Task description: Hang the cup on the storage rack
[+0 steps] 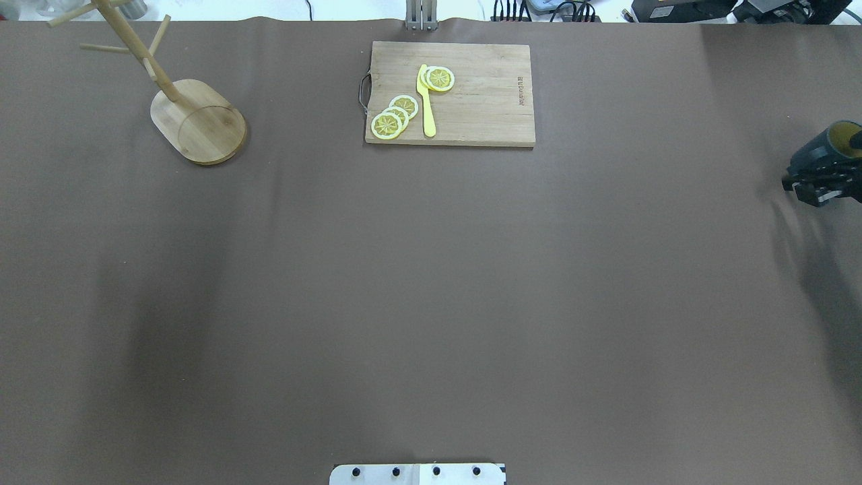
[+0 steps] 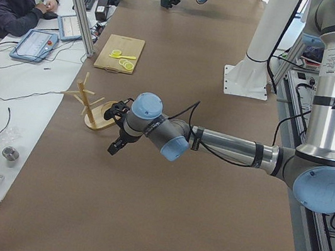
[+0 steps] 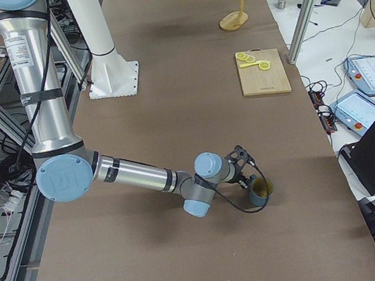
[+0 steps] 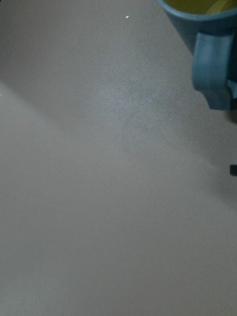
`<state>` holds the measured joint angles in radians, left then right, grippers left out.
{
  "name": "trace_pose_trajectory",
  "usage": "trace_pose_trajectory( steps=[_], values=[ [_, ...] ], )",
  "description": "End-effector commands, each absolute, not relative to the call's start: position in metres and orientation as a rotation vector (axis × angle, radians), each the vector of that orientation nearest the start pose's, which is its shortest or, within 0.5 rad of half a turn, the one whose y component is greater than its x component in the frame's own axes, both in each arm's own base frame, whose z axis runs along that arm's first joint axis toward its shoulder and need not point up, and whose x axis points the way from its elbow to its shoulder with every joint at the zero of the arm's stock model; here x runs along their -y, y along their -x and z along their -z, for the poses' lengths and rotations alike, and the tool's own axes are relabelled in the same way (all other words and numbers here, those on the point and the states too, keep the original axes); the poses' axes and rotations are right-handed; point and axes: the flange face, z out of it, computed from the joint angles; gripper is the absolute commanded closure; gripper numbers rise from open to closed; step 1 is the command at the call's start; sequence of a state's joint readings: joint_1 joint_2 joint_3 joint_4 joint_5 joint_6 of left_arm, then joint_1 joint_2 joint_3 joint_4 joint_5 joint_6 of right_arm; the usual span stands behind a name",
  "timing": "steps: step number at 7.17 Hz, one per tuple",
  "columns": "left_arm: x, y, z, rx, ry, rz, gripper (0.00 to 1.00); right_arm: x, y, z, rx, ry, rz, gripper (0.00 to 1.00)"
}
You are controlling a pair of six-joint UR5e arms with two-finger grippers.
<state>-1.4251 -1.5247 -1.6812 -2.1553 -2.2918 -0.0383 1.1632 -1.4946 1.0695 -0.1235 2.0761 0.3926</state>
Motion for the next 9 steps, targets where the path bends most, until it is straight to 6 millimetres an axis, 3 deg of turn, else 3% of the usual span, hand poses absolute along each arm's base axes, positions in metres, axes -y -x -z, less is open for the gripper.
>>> trace_pose_trajectory(
  steps=[1,3,5,7,9],
  values=[
    [0.501,-0.005,-0.562,-0.751,-0.554,-0.333,0.01,0.510,0.124,-0.702,0.811,-0.759,0.264,0.50],
    [0.501,-0.005,-0.564,-0.751,-0.551,-0.332,0.01,0.511,0.104,-0.698,0.817,-0.763,0.238,0.33],
    [0.501,-0.005,-0.563,-0.751,-0.552,-0.332,0.01,0.513,0.068,-0.690,0.884,-0.717,0.211,0.32],
    [0.500,-0.005,-0.563,-0.751,-0.552,-0.332,0.01,0.518,0.056,-0.680,0.901,-0.689,0.193,0.33],
    [0.500,-0.005,-0.563,-0.751,-0.554,-0.333,0.01,0.530,0.041,-0.655,0.922,-0.642,0.177,0.34]
  ],
)
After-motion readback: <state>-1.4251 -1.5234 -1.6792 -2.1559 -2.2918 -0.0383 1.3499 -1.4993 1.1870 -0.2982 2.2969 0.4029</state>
